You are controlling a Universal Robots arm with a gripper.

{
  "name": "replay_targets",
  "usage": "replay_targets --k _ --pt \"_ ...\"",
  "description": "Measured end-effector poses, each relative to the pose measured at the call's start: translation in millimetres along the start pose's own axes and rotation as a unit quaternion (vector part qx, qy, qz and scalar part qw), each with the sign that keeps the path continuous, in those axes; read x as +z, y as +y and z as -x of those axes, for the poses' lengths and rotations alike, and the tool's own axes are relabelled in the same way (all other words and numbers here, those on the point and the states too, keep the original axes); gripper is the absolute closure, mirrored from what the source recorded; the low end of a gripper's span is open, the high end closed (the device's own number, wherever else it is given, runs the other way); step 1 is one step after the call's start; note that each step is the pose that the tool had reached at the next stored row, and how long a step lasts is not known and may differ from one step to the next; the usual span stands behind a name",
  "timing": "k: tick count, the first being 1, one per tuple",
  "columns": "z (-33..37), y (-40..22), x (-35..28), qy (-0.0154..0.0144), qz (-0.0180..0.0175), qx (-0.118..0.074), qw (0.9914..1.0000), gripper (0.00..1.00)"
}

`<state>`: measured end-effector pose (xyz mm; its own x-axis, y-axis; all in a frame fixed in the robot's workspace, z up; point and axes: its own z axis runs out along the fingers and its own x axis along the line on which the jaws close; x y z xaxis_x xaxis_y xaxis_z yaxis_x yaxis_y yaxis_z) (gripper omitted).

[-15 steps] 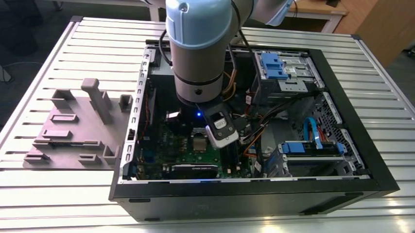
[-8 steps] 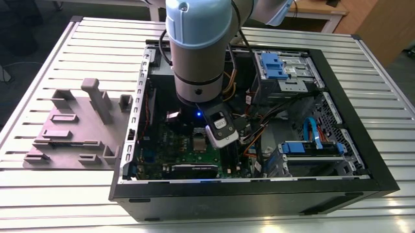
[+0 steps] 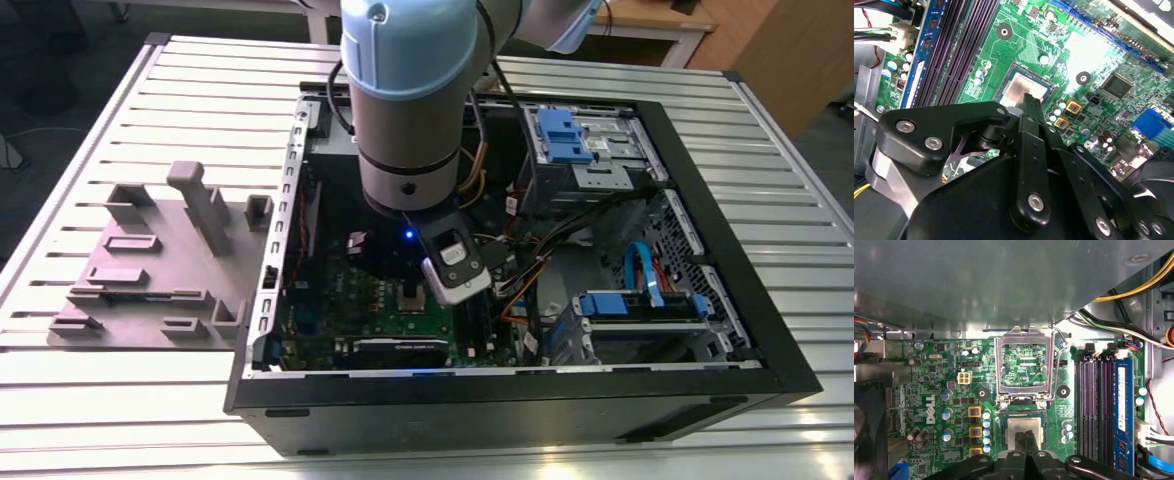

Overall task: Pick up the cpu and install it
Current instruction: 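Place the cpu into insertion slot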

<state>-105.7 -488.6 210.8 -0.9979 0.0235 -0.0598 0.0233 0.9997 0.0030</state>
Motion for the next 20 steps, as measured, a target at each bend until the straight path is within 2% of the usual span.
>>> replay_targets --k 11,13,15,20 --pt "2.4 0.1 -0.2 0.0000 0.0000 0.000 1.00000 0.90" --pt "2.6 0.1 -2.2 0.0001 -0.0001 0.000 1.00000 0.90" --pt "2.9 0.1 -6.9 0.0000 0.0000 0.000 1.00000 0.90" --pt "3.0 0.1 -7.6 0.0000 0.0001 0.000 1.00000 0.90"
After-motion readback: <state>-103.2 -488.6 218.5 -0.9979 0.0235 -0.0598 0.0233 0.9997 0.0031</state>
